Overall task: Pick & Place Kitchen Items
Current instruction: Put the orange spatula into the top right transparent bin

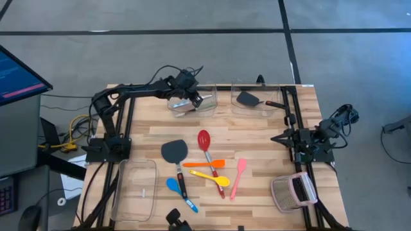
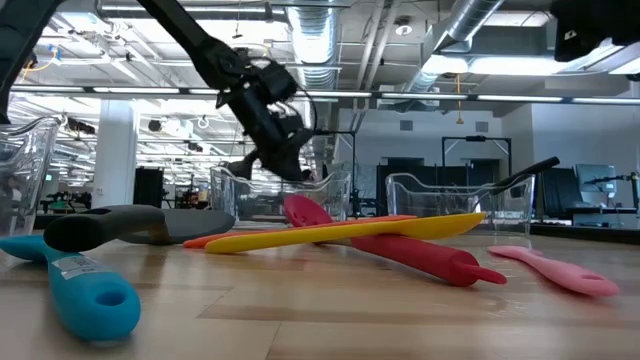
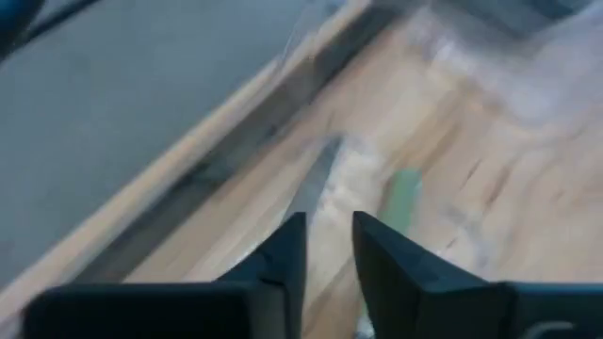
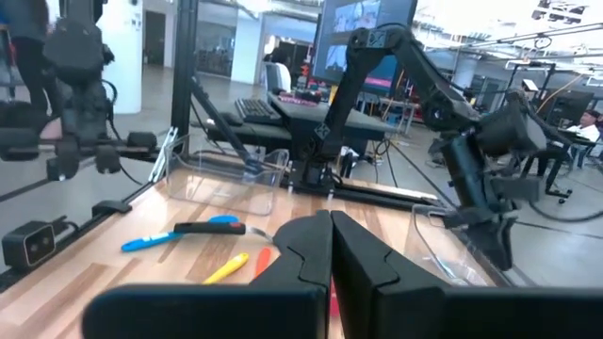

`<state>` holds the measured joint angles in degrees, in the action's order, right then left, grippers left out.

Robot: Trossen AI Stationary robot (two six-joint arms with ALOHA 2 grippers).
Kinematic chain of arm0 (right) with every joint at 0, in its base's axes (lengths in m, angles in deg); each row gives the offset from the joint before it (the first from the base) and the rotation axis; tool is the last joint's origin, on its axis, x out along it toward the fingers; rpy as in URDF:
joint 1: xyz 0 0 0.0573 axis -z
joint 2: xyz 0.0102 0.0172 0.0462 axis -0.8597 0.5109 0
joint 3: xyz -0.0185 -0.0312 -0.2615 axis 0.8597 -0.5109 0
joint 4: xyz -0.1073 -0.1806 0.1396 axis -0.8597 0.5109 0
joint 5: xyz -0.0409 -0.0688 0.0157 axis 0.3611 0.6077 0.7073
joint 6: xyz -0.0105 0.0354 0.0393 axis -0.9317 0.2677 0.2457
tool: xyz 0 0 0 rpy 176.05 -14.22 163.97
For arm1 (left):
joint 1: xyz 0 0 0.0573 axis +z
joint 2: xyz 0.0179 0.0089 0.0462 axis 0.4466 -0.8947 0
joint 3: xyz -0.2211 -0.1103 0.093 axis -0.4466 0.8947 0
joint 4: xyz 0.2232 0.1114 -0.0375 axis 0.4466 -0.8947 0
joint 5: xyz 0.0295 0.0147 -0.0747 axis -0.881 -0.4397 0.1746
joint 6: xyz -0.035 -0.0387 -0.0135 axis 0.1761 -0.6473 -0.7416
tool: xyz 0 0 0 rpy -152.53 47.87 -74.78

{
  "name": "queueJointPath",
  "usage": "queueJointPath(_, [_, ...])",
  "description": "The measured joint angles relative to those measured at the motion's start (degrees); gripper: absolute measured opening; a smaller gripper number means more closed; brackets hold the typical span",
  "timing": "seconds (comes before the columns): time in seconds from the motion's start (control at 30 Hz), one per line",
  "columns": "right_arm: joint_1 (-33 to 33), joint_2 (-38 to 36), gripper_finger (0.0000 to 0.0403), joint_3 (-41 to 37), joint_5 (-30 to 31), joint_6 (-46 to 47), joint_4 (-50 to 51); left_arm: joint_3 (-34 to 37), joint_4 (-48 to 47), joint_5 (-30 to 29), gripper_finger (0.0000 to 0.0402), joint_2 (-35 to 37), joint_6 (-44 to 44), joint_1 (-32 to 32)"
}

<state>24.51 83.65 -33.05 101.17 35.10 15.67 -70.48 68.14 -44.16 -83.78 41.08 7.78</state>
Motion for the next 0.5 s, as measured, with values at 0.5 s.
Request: queueJointPath(0.5, [0.0,0.0,0.0,0.0,0.0,0.0,-0.6,7.0,0.3,1.0,0.0001,28.7,7.6,-13.6])
